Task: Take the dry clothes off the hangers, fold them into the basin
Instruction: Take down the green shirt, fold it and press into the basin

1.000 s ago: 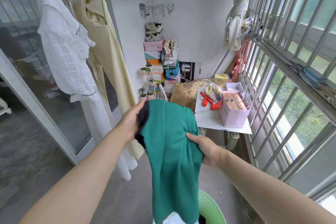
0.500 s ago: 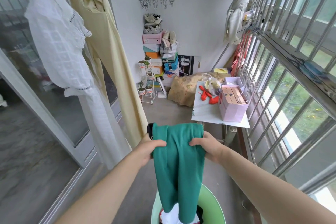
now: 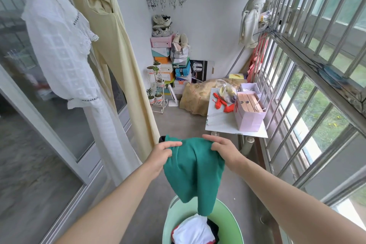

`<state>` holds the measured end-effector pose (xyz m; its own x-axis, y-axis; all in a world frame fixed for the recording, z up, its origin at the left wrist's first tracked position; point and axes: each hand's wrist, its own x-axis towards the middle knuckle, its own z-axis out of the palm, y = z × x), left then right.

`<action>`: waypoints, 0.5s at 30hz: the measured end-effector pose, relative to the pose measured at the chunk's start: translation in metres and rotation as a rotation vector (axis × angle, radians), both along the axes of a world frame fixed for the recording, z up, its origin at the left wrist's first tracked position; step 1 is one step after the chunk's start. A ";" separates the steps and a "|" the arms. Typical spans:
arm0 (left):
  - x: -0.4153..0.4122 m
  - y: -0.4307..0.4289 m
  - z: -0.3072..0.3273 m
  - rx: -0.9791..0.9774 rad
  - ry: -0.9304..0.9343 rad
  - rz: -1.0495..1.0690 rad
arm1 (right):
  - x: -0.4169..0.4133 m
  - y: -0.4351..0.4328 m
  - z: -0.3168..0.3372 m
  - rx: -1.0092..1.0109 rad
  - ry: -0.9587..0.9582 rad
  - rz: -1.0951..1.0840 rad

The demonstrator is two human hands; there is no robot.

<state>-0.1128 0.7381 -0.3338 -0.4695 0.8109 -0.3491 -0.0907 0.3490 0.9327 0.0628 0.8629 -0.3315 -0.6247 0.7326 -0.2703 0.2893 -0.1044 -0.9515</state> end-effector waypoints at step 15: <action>0.000 0.003 -0.009 -0.119 0.355 -0.254 | 0.012 -0.004 -0.011 0.673 -0.574 0.155</action>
<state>-0.1126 0.7411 -0.3429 -0.3685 0.8799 -0.2998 0.3298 0.4253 0.8428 0.0752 0.8592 -0.3427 -0.6310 0.7672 -0.1153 0.7037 0.5034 -0.5013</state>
